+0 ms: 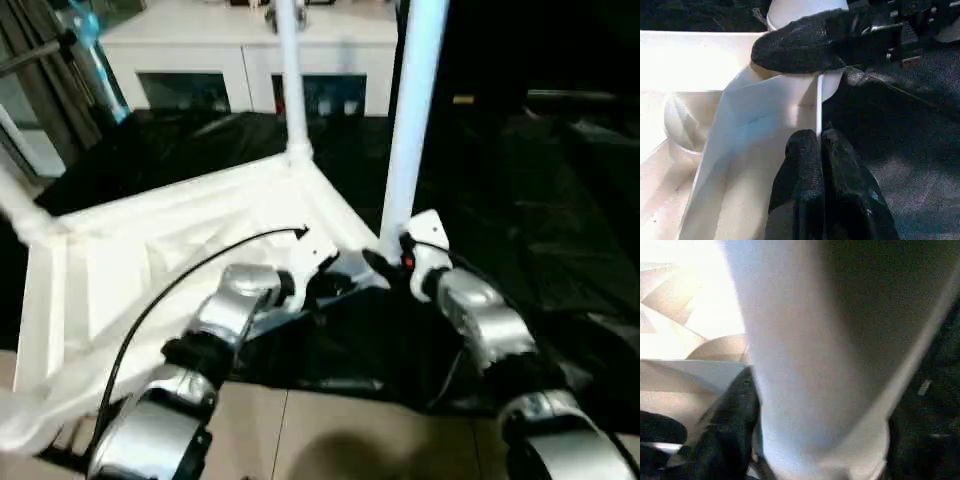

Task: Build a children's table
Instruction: Rotate leg to tighten

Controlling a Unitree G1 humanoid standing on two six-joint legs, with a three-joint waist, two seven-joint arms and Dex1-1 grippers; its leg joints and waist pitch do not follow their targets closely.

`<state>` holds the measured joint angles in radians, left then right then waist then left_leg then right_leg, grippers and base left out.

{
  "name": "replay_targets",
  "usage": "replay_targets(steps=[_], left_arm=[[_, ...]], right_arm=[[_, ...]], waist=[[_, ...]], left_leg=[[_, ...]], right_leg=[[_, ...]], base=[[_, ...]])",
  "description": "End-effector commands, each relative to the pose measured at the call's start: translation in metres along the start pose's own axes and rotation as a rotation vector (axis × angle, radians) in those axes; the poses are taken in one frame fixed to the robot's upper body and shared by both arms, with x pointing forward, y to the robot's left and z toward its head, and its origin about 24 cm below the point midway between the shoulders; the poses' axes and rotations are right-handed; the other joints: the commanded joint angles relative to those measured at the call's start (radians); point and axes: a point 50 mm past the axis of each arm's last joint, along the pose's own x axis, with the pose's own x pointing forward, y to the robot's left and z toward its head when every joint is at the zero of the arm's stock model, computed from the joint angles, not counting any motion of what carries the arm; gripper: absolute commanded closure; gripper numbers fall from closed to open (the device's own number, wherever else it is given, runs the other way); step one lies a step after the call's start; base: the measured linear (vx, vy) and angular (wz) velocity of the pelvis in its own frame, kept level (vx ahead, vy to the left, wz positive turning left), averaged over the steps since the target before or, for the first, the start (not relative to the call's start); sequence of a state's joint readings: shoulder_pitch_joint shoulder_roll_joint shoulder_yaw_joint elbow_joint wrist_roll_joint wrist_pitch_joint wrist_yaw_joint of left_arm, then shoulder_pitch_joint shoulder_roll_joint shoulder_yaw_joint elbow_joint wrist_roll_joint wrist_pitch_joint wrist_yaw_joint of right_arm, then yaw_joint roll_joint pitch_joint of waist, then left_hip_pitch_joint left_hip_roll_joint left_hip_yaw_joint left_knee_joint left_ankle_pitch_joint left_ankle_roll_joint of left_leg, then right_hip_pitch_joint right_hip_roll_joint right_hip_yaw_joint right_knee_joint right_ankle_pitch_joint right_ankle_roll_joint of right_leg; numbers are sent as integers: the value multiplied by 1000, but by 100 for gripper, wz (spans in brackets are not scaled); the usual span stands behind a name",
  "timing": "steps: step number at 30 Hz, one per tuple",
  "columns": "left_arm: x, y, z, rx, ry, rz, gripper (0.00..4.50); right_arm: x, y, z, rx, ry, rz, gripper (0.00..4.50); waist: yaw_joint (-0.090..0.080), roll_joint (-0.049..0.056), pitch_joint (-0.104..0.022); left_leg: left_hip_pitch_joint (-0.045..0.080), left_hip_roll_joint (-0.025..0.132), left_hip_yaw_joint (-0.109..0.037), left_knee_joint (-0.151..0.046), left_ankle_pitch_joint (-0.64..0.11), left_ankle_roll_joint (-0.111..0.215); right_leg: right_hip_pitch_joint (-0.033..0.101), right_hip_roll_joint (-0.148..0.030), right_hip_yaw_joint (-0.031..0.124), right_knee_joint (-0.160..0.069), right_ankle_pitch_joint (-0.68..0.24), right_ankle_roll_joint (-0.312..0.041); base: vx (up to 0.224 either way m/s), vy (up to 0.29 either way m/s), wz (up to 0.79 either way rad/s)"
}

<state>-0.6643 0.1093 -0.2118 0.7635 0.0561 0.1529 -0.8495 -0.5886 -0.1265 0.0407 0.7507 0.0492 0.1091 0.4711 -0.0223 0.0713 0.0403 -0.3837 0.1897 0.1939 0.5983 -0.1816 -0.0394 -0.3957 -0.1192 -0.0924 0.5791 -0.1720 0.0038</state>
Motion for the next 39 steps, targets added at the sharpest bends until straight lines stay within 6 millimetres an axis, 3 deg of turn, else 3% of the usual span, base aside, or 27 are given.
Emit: replay_targets(steps=[1, 6, 8, 11, 12, 13, 15, 18, 19, 25, 32, 35, 39], left_arm=[[12, -14, 26, 69, -91, -96, 450], [3, -16, 20, 92, -82, -187, 450], [-4, -17, 17, 112, -73, -249, 450], [-7, -17, 15, 127, -68, -282, 450], [-12, -16, 13, 141, -54, -311, 450], [-16, -15, 11, 150, -45, -339, 450], [-21, -14, 10, 159, -38, -374, 450], [-27, -13, 10, 157, -35, -415, 450], [-30, -13, 9, 162, -28, -436, 450], [-42, -9, 5, 175, 22, -501, 450], [-44, -8, 2, 169, 33, -495, 450], [-40, -9, 2, 161, 22, -462, 450], [-25, -7, 4, 116, 3, -335, 450]], right_arm=[[12, 38, -13, 56, 61, 195, 103], [3, 31, -6, -32, 37, 312, 62], [-10, 27, -6, -96, 40, 449, 62], [-17, 25, -7, -120, 46, 511, 62], [-28, 21, -7, -140, 55, 587, 62], [-37, 16, -7, -154, 65, 639, 62], [-48, 11, -7, -167, 78, 692, 62], [-58, 5, -8, -172, 106, 745, 62], [-63, 3, -8, -181, 120, 770, 62], [-71, -3, -5, -203, 133, 805, 107], [-71, 6, -10, -189, 152, 843, 164], [-66, 8, -17, -169, 151, 785, 172], [-47, 8, -27, -130, 147, 544, 176]], waist=[[-3, -11, -56], [0, -16, -62], [10, -18, -65], [25, -15, -70], [32, -15, -71], [40, -9, -71], [53, -8, -73], [65, -10, -70], [66, -5, -68], [63, -8, -65], [63, -7, -67], [63, -10, -67], [53, -12, -60]], left_leg=[[17, 32, -29, -86, -423, 24], [7, 33, -23, -83, -347, 54], [10, 34, -17, -77, -303, 78], [5, 38, -11, -69, -206, 122], [5, 38, -12, -67, -170, 133], [12, 39, -9, -64, -167, 139], [13, 42, -9, -63, -157, 150], [16, 43, -8, -66, -180, 138], [17, 44, -8, -70, -201, 124], [19, 44, -10, -77, -259, 75], [17, 43, -10, -75, -231, 80], [16, 43, -9, -74, -227, 81], [18, 40, -10, -79, -281, 52]], right_leg=[[33, -31, 28, -89, -438, -165], [43, -35, 33, -73, -305, -218], [44, -35, 35, -68, -245, -238], [49, -32, 35, -51, -130, -267], [51, -32, 34, -46, -93, -276], [47, -28, 34, -47, -79, -281], [51, -30, 36, -41, -54, -290], [48, -28, 36, -43, -78, -294], [47, -29, 36, -46, -108, -288], [46, -31, 38, -55, -195, -265], [46, -30, 38, -51, -163, -269], [46, -31, 38, -51, -166, -271], [42, -32, 39, -62, -264, -245]], base=[[0, 0, 0], [0, 0, 0], [0, 0, 0], [37, -8, 2], [0, 0, 0], [0, 0, 0], [0, 0, 0], [0, 0, 0], [0, 0, 0], [0, 0, 0], [0, 0, 0], [0, 0, 0], [0, 0, 0]])
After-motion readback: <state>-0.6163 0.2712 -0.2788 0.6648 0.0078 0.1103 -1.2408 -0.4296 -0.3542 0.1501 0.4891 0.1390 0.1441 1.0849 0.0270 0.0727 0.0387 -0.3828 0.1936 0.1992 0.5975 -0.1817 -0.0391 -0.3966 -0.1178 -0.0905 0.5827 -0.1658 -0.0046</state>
